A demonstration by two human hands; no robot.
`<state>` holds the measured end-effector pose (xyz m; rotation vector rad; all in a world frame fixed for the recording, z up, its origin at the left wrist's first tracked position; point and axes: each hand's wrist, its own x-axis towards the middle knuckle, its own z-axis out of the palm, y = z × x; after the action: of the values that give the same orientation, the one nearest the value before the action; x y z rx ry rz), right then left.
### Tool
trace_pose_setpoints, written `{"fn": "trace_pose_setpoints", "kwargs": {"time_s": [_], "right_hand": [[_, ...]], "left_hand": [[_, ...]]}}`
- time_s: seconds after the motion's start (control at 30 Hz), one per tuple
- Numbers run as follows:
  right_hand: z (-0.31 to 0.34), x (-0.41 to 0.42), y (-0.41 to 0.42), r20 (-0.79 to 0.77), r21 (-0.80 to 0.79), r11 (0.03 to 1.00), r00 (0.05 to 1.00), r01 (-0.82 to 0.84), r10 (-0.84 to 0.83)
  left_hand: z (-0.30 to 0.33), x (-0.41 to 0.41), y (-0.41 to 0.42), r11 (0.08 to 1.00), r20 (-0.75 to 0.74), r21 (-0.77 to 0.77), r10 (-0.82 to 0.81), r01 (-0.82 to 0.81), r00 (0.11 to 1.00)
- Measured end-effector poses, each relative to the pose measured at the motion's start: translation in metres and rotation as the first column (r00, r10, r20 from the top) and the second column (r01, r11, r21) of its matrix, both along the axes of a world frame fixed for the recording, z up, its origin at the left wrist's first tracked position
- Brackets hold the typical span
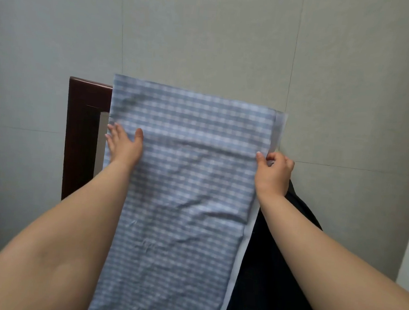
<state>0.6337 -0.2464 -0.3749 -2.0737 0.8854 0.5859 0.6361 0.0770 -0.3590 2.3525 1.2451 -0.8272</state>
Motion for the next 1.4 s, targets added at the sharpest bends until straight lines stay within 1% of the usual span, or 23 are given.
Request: {"fn": "trace_pose_setpoints", "kwargs": {"time_s": [0.1,0.17,0.2,0.33,0.37,0.47,0.5,0.53,0.6,0.63,0.67,0.73,0.77,0.83,0.93,1.03,1.07,1.17,1.23,1.3,1.33,1.37,1.4], "right_hand": [[0.002,-0.002,0.003,0.077,0.007,0.996,0.993,0.086,-0.086],[0.003,-0.004,0.0,0.099,0.051,0.987,0.983,0.15,-0.155],[0.005,-0.005,-0.003,0.109,0.078,0.986,0.982,0.147,-0.155],[0.015,-0.008,-0.011,0.294,0.088,0.992,0.954,-0.091,0.062],[0.017,-0.008,-0.014,0.316,0.096,0.991,0.947,-0.096,0.061],[0.022,-0.005,-0.019,0.231,0.116,0.993,0.971,0.036,-0.063],[0.026,-0.004,-0.017,0.254,0.126,0.992,0.966,0.008,-0.04],[0.033,-0.003,-0.011,0.323,0.154,0.985,0.946,-0.078,0.025],[0.048,-0.005,0.004,0.493,0.188,0.941,0.855,-0.283,0.158],[0.05,-0.006,0.007,0.539,0.188,0.93,0.825,-0.315,0.171],[0.047,-0.004,0.005,0.542,0.205,0.934,0.829,-0.292,0.14],[0.036,0.006,-0.008,0.428,0.244,0.954,0.902,-0.172,0.054],[0.028,0.01,-0.017,0.334,0.232,0.964,0.942,-0.128,0.044],[0.014,0.014,-0.03,0.206,0.196,0.973,0.975,-0.122,0.081],[0.008,0.013,-0.033,0.186,0.239,0.962,0.979,-0.132,0.088],[0.002,0.013,-0.035,0.155,0.281,0.955,0.987,-0.091,0.049],[-0.002,0.015,-0.036,0.092,0.302,0.952,0.996,-0.044,0.017],[-0.006,0.013,-0.04,-0.253,0.446,0.882,0.967,0.155,-0.042],[-0.003,0.008,-0.041,-0.305,0.5,0.845,0.952,0.189,-0.032],[0.002,0.003,-0.042,-0.295,0.567,0.79,0.953,0.232,-0.069],[0.006,0.001,-0.041,-0.314,0.623,0.732,0.945,0.275,-0.088],[0.008,0.0,-0.041,-0.333,0.674,0.669,0.937,0.313,-0.103],[0.012,-0.001,-0.04,-0.338,0.712,0.622,0.936,0.324,-0.101]], "left_hand": [[0.003,-0.001,-0.005,1.0,0.034,-0.02,-0.001,0.001,0.999],[0.004,-0.006,-0.011,1.0,0.058,0.0,-0.007,0.007,0.998],[0.005,-0.01,-0.016,1.0,0.063,0.027,0.001,-0.003,0.998],[0.012,-0.037,-0.041,0.977,0.1,0.158,0.132,-0.147,0.986],[0.014,-0.048,-0.049,0.968,0.122,0.17,0.164,-0.183,0.979],[0.015,-0.087,-0.08,0.947,0.18,0.185,0.23,-0.263,0.956],[0.014,-0.101,-0.093,0.943,0.193,0.188,0.239,-0.275,0.952],[0.013,-0.115,-0.108,0.942,0.203,0.191,0.239,-0.277,0.95],[0.011,-0.144,-0.14,0.946,0.226,0.197,0.211,-0.257,0.951],[0.011,-0.159,-0.156,0.952,0.232,0.195,0.188,-0.235,0.954],[0.011,-0.174,-0.174,0.96,0.225,0.184,0.166,-0.209,0.96],[0.01,-0.204,-0.208,0.982,0.153,0.131,0.114,-0.134,0.982],[0.009,-0.217,-0.224,0.992,0.094,0.093,0.074,-0.083,0.993],[0.006,-0.238,-0.249,1.0,0.001,0.009,-0.008,0.008,1.0],[0.003,-0.256,-0.274,0.99,-0.067,-0.051,-0.131,0.128,0.989],[0.001,-0.263,-0.292,0.974,-0.082,-0.051,-0.225,0.222,0.971],[0.0,-0.265,-0.296,0.968,-0.079,-0.039,-0.25,0.248,0.965],[0.001,-0.272,-0.302,0.96,-0.059,-0.028,-0.28,0.278,0.958],[0.003,-0.279,-0.302,0.96,0.028,-0.068,-0.271,0.273,0.962],[0.01,-0.286,-0.299,0.972,0.107,-0.076,-0.215,0.223,0.971],[0.012,-0.291,-0.297,0.993,0.126,-0.047,-0.104,0.111,0.987],[0.013,-0.295,-0.294,0.998,0.118,-0.001,0.065,-0.066,0.991],[0.015,-0.3,-0.289,0.958,0.085,0.033,0.28,-0.283,0.956]]}}
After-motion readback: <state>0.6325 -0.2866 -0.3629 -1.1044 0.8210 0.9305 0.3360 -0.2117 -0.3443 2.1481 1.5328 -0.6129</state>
